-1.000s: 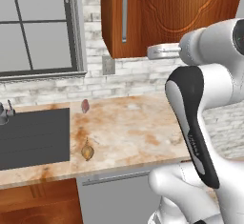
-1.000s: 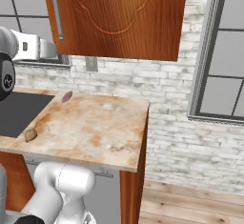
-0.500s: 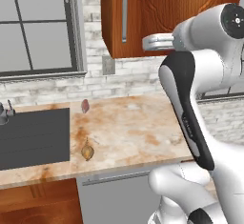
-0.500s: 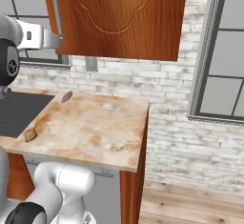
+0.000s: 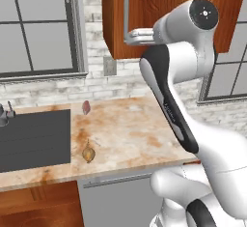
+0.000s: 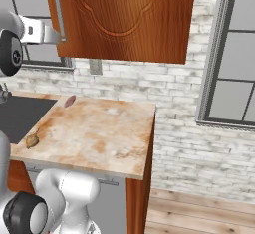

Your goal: Open the cabinet. Pick the dish brush and place it next to the sink. Then close the cabinet.

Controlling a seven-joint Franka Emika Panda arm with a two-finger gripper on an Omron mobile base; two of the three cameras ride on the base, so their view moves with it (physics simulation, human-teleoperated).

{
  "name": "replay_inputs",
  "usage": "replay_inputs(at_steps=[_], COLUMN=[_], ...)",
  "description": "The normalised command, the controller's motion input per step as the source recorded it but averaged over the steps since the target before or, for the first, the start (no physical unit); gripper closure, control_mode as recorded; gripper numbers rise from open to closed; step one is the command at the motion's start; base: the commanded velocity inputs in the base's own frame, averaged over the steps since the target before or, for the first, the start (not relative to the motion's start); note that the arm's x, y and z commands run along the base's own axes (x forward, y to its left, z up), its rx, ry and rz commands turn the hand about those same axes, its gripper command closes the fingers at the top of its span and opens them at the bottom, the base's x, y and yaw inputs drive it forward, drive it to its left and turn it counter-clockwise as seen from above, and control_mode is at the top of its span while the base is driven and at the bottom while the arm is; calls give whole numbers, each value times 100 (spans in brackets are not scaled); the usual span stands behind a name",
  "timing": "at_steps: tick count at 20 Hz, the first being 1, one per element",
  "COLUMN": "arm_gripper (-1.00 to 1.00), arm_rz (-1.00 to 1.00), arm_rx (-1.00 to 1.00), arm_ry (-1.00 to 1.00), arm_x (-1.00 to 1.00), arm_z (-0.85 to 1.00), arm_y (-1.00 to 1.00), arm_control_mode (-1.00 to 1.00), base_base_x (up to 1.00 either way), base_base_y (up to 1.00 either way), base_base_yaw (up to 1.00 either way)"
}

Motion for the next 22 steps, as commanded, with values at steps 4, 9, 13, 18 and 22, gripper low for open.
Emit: replay_inputs(at_steps=[4, 9, 13, 18, 22], arm_gripper=[-100, -100, -100, -100, -100], arm_rz=[6, 14, 12, 1, 0], arm_rx=[2, 8, 3, 0, 0], arm_ry=[0, 0, 2, 7, 6], arm_x=[27, 9, 4, 32, 27], arm_z=[0, 0, 0, 0, 0], arm_y=[-2, -5, 0, 0, 0], arm_control_mode=[-100, -100, -100, -100, -100], base_base_x=[0, 0, 0, 0, 0], base_base_y=[0, 0, 0, 0, 0], base_base_yaw=[0, 0, 0, 0, 0])
